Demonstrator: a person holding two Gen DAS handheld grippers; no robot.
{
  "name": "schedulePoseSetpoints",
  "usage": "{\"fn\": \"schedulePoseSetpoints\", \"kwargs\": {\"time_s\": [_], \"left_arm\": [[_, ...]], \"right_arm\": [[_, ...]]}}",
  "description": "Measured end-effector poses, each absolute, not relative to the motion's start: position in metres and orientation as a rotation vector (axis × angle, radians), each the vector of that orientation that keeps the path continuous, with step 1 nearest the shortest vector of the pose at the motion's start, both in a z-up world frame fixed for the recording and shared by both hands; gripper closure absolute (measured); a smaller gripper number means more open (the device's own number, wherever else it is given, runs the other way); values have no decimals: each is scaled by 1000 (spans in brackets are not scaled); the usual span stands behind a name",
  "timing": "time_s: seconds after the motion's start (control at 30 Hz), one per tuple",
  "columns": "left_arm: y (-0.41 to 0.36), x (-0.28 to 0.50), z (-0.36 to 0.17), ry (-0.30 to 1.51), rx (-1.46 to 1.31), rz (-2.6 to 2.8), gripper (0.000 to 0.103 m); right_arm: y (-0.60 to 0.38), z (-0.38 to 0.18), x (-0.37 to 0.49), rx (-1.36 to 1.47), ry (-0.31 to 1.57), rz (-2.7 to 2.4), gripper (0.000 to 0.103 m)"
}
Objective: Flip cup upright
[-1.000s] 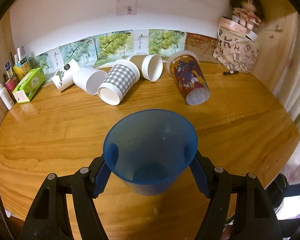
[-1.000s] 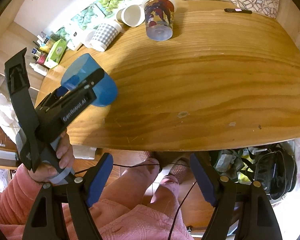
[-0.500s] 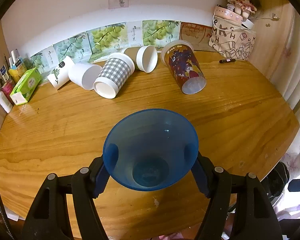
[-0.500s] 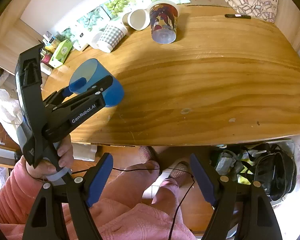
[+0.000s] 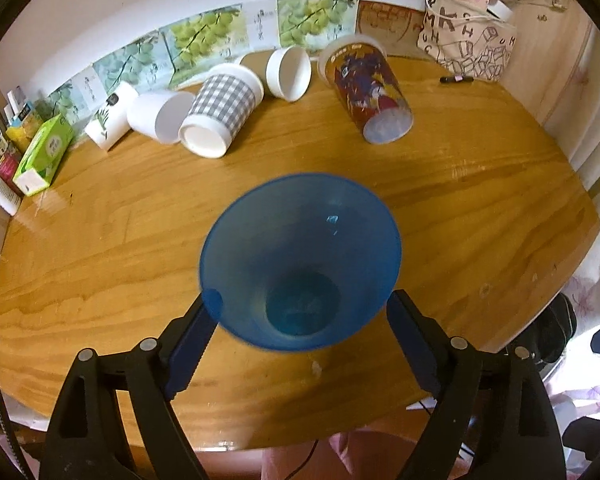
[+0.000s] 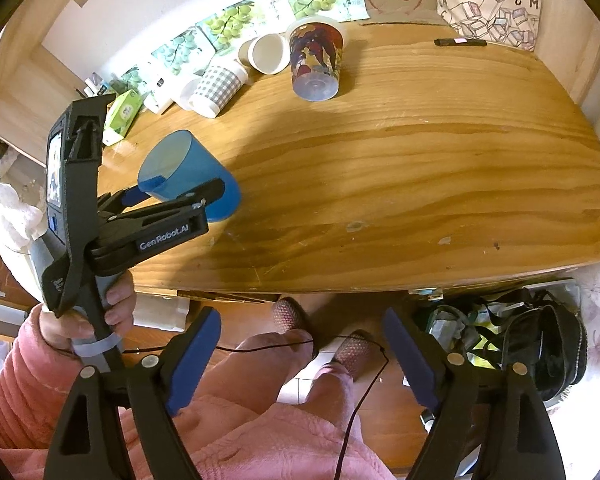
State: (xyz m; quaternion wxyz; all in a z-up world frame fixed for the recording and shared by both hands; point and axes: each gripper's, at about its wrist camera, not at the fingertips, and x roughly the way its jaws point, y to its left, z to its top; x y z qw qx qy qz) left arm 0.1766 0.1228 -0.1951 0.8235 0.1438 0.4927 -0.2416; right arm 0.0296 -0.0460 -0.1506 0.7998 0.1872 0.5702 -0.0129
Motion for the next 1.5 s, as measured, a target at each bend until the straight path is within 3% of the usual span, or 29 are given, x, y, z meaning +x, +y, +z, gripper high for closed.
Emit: {"fn": "schedulePoseSetpoints", "kwargs": {"time_s": [0.2, 0.33, 0.53, 1.0, 1.5], "left_arm": [[140, 167, -195, 1105, 323, -425, 15], [163, 158, -196, 1181, 272, -375, 15], [206, 138, -170, 1217, 146, -291, 15], [231, 126, -52, 998, -64, -278, 15], [214, 84, -26, 814, -3, -270, 15]], "right_arm": [[-44, -153, 32, 399, 1230, -9, 13], [-40, -154, 37, 388, 1230, 3, 2], [-25, -144, 43, 291, 1188, -22, 2], [-8, -40, 27, 297, 906, 33, 1], [-11, -9, -3, 295, 665, -19, 1]]}}
